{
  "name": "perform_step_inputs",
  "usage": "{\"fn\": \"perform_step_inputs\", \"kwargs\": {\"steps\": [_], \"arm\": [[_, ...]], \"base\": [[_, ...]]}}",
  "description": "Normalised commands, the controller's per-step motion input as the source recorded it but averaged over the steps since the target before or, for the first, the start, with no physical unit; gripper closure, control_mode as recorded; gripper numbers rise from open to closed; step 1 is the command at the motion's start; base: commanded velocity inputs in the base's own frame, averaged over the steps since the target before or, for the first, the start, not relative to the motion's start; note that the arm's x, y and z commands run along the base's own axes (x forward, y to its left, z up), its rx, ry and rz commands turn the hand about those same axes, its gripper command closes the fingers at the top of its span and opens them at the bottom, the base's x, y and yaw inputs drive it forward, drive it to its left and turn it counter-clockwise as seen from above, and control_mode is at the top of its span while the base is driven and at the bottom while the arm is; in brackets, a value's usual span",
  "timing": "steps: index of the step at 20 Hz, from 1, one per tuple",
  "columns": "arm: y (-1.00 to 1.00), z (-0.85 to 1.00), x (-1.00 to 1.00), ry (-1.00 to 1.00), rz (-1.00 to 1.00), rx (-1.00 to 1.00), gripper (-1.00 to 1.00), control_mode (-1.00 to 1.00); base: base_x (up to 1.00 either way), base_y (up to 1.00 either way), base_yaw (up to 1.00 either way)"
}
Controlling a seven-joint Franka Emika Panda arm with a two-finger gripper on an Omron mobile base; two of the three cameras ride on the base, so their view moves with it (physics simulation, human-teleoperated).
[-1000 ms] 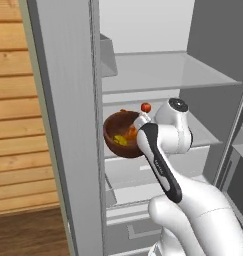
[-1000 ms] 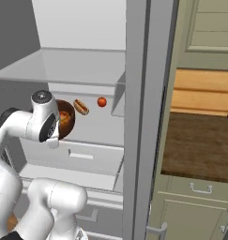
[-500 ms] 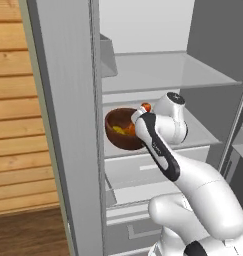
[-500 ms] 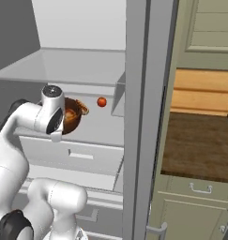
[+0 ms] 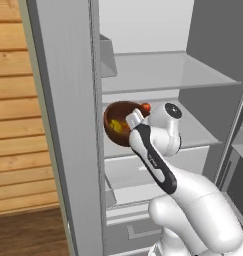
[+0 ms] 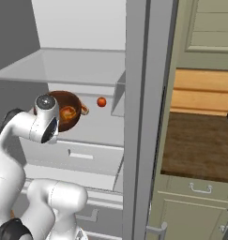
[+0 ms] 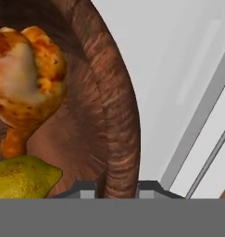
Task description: Pick the chicken drumstick and lemon from their plates and place them in the bowl. Then put the bowl in the fridge.
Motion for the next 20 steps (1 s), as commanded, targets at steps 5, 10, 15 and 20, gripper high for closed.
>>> {"fn": "perform_step_inputs", "kwargs": {"steps": [5,10,15,20], "arm": [[0.22,-0.16,0.21,-0.02,0.00,0.00,1.00,-1.00],[0.16,-0.26,0.35,0.14,0.00,0.00,1.00,-1.00],[0.25,-0.34,0.32,0.13,0.00,0.00,-1.00,-1.00],[0.08,-0.49,0.06,0.01,0.00,0.05,-1.00,-1.00]], "base": [[0.00,0.00,0.00],[0.00,0.00,0.00],[0.00,0.00,0.00],[0.00,0.00,0.00]]}}
